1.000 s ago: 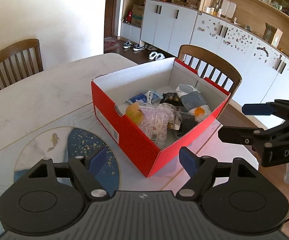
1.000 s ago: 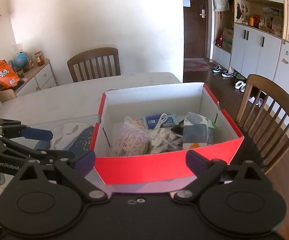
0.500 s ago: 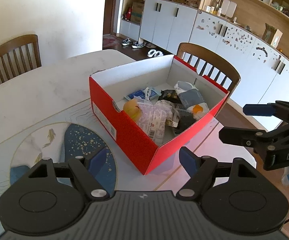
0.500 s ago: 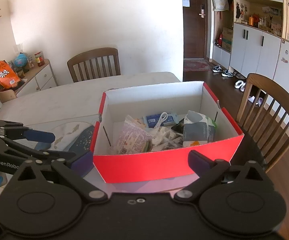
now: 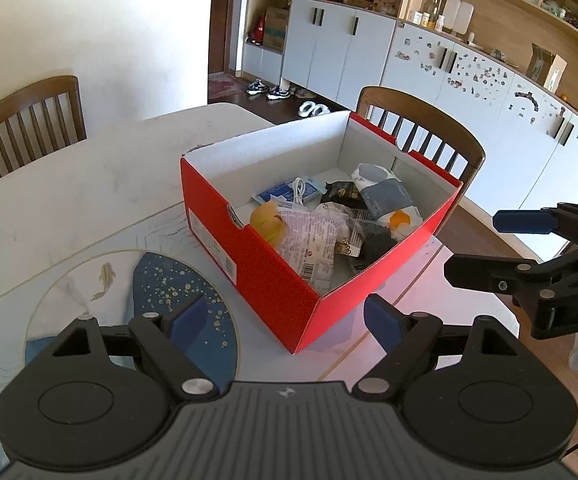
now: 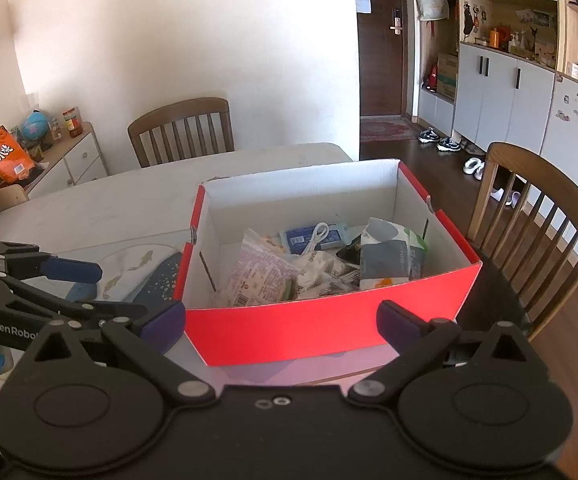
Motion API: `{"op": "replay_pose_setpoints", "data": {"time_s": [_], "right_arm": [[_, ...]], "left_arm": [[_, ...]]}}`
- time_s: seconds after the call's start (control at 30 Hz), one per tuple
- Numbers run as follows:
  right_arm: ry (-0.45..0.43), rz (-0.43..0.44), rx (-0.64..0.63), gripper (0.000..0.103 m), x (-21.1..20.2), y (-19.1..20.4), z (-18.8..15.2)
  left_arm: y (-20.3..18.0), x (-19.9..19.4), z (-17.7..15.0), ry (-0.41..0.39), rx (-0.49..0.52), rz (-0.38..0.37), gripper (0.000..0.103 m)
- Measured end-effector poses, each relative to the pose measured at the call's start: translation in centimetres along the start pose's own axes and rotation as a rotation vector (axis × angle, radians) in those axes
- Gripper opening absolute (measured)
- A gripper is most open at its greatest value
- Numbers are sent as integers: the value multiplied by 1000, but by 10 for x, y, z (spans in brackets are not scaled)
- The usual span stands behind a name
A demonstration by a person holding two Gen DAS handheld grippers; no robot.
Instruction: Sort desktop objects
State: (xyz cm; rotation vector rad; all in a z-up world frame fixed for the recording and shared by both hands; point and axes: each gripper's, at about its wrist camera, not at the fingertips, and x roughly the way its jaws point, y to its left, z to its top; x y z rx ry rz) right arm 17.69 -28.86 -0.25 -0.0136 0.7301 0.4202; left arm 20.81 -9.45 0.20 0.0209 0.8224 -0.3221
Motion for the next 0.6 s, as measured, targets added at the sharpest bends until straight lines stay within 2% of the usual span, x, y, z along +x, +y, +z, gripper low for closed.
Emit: {"op": "replay_pose_setpoints", "data": {"time_s": [0.3, 0.6], "right_arm": [[3, -3, 4, 102, 0, -2, -1], [4, -5, 6, 102, 1, -1, -2]], "left_arm": [[-1, -2, -1, -14, 3, -19, 85], [-4, -4, 0, -30, 19, 2, 85]]}}
